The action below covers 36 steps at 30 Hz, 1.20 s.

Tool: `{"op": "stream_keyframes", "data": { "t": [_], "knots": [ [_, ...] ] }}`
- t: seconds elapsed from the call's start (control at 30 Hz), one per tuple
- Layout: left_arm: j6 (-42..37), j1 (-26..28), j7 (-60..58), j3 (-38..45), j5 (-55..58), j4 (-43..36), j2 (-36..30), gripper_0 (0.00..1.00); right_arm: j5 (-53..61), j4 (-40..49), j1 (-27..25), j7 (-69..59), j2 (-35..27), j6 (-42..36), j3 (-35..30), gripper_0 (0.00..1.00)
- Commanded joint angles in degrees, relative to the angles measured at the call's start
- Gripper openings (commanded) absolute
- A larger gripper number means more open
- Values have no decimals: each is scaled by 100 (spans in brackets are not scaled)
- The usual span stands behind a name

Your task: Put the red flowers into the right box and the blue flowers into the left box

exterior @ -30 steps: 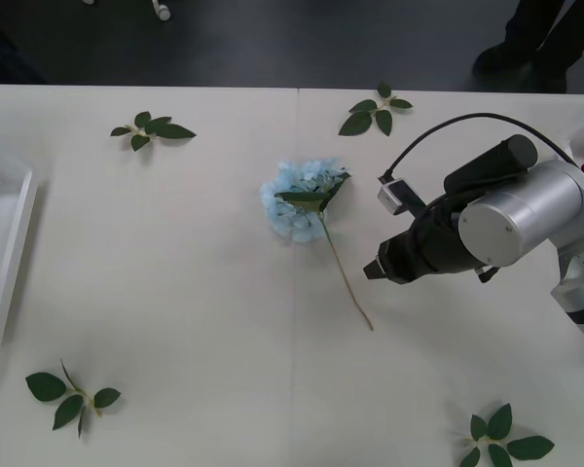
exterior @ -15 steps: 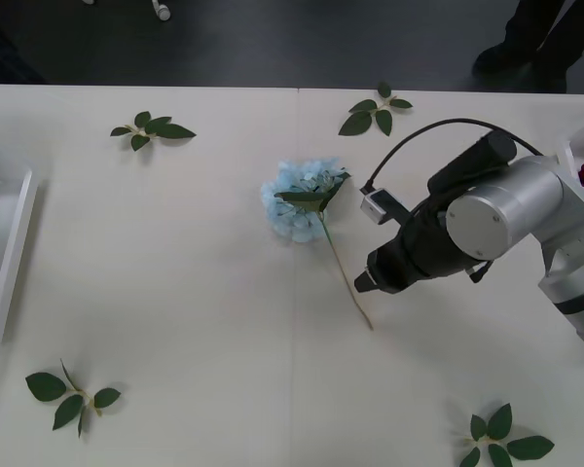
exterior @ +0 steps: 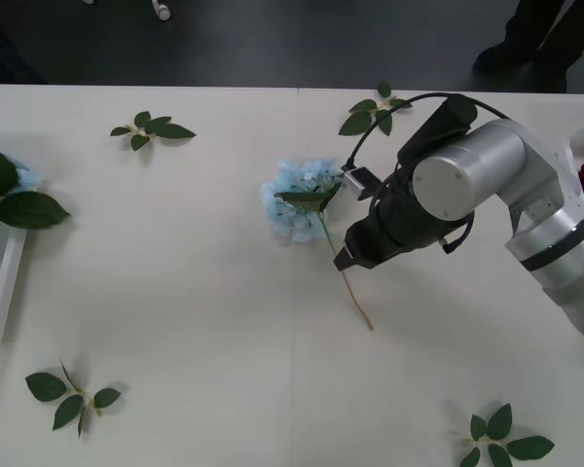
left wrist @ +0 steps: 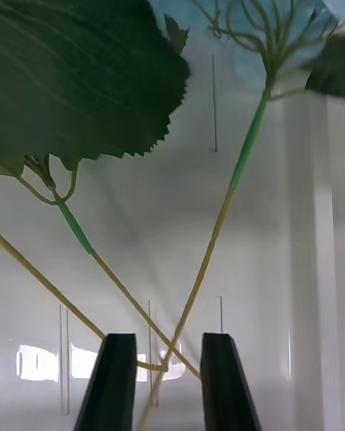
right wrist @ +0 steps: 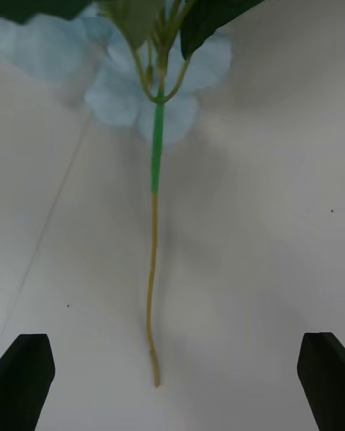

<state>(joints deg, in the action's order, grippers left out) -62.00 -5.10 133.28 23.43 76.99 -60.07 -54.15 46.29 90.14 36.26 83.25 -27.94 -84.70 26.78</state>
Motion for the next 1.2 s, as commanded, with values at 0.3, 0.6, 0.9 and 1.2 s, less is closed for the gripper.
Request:
{"op": "stream_keyframes", "data": {
  "t": [0.3, 0.6, 0.9, 1.2],
  "knots": [
    [-506, 62, -312, 478, 317, -163, -105, 100, -683, -709, 400, -169, 781, 7, 12, 100],
    [-1060, 730, -320, 1058, 1134, -725, -105, 100, -1078, -928, 417, -327, 983, 33, 12, 100],
    [-1253, 1529, 101, 1120, 3393, -1428, -105, 100, -1298, -1368, 417, -274, 1264, 490, 3, 100],
    [-2247, 1442, 1631, 1217, 3859, -1841, -105, 100, -1518, -1464, 408, -301, 1458, 490, 3, 100]
  ]
}}
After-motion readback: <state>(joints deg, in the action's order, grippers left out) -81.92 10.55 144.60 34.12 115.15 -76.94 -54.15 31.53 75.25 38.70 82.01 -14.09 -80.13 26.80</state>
